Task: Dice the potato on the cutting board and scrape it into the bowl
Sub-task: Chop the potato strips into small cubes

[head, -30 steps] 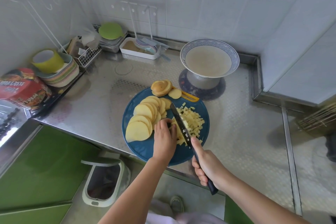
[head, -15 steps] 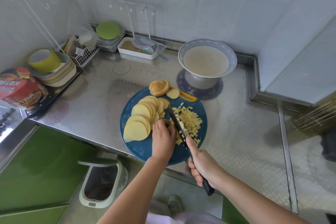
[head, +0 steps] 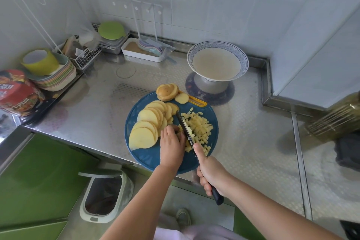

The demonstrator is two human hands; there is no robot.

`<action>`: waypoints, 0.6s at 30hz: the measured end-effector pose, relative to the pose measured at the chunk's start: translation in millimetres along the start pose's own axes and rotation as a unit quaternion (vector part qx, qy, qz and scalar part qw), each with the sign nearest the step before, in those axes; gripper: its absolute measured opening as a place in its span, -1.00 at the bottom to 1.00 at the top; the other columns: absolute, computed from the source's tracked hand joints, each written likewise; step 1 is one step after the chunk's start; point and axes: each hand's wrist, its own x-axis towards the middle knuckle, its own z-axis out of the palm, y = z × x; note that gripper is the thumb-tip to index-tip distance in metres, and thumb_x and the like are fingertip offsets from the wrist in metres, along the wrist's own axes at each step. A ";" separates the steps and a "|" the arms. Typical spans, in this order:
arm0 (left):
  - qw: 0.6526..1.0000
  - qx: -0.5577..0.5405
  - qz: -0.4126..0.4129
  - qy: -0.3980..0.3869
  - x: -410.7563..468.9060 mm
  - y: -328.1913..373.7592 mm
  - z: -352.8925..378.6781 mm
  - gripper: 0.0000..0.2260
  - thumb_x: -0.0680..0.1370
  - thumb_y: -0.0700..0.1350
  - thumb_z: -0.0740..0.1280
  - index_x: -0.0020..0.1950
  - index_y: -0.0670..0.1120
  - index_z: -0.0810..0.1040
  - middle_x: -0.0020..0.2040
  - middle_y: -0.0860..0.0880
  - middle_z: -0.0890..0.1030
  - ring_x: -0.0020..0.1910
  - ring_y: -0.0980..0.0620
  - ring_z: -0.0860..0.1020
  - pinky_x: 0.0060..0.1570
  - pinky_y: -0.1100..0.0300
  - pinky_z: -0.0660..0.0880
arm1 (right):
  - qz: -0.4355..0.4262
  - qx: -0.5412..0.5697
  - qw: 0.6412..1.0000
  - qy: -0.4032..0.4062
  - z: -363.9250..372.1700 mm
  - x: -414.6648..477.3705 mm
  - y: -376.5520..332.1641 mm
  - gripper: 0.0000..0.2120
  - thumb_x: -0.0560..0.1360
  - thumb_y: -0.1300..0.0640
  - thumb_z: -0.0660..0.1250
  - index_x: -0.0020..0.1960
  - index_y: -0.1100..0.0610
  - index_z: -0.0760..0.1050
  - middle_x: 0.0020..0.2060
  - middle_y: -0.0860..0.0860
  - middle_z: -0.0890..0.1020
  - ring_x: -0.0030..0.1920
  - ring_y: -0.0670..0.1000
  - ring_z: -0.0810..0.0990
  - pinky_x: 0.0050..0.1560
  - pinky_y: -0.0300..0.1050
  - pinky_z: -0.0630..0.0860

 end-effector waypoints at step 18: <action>1.000 0.005 0.016 0.017 -1.7 1.4 -0.3 -0.85 0.53 -0.15 0.28 -0.07 -0.24 0.45 -0.12 -0.15 0.54 -0.15 -0.11 0.48 -0.15 0.03 0.48 | 0.016 -0.040 0.999 0.011 9.2 15.2 -2.3 -0.27 0.47 -0.52 -0.15 -0.48 0.10 0.12 -0.70 -0.01 0.24 -0.66 0.00 0.24 -0.53 -0.19 0.29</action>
